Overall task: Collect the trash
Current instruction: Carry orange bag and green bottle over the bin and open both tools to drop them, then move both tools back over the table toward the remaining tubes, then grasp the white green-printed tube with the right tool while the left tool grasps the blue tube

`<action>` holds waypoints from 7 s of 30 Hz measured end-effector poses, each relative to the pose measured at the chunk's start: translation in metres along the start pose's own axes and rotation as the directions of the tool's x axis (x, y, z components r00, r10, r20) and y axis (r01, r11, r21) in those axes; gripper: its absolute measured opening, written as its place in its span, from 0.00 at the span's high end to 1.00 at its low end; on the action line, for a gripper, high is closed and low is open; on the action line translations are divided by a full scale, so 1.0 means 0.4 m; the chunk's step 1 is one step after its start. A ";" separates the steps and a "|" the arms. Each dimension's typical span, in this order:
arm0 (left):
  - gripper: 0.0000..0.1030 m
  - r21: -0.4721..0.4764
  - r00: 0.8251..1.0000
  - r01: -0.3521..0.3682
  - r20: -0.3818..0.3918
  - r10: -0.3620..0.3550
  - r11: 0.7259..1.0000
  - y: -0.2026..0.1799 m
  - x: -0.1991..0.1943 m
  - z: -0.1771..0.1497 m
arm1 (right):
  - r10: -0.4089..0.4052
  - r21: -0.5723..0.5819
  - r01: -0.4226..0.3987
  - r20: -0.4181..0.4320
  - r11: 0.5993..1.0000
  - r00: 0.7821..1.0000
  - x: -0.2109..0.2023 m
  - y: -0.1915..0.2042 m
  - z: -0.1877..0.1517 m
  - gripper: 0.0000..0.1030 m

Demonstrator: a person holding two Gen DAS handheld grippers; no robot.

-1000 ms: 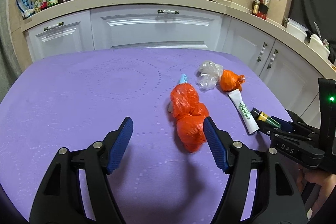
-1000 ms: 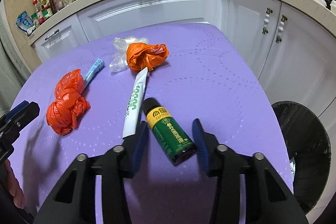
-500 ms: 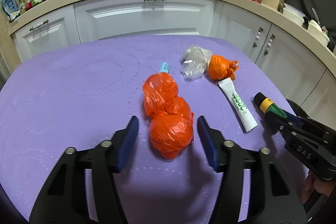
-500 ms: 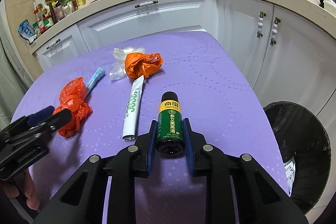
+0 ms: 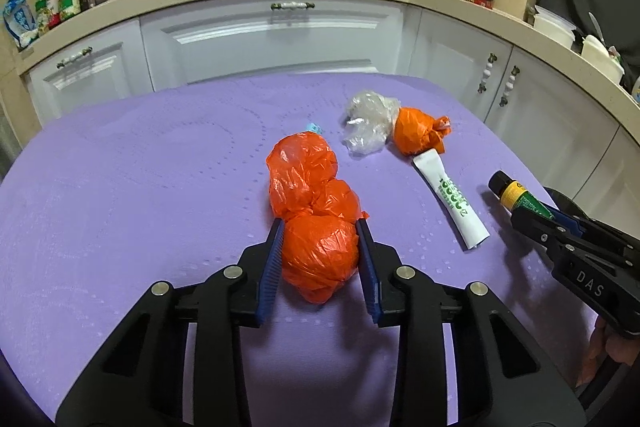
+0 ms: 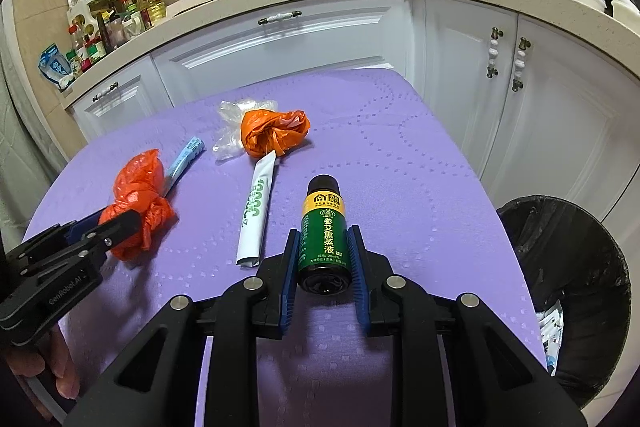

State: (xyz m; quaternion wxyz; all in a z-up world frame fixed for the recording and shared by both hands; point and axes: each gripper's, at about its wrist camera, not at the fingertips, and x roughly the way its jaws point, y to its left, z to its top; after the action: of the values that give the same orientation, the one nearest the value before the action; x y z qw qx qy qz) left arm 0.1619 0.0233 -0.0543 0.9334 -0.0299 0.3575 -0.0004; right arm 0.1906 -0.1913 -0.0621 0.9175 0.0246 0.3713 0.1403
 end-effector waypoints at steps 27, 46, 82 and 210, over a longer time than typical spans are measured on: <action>0.68 0.002 0.995 0.011 0.096 -0.011 1.000 -0.007 -0.177 -0.028 | -0.075 0.019 0.074 0.105 0.997 0.992 -0.169 -0.034 -0.043 0.76; 0.68 0.158 0.974 0.174 0.115 -0.193 0.972 -0.265 -0.222 -0.025 | -0.225 0.152 0.200 0.170 0.968 0.959 -0.325 -0.221 -0.111 0.76; 0.68 0.396 0.927 0.332 0.030 -0.373 0.856 -0.719 -0.109 -0.053 | -0.352 0.289 0.298 0.158 0.910 0.922 -0.355 -0.494 -0.171 0.76; 0.35 0.053 0.998 -0.047 -0.037 0.049 0.997 0.000 0.101 0.090 | -0.030 0.036 0.031 -0.036 0.999 0.999 0.087 -0.039 0.075 0.85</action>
State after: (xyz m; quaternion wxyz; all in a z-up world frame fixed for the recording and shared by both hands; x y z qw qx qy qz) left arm 0.2161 0.0245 -0.0546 0.9266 0.0030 0.3758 0.0123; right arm 0.2388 -0.1948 -0.0662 0.9123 0.0332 0.3903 0.1197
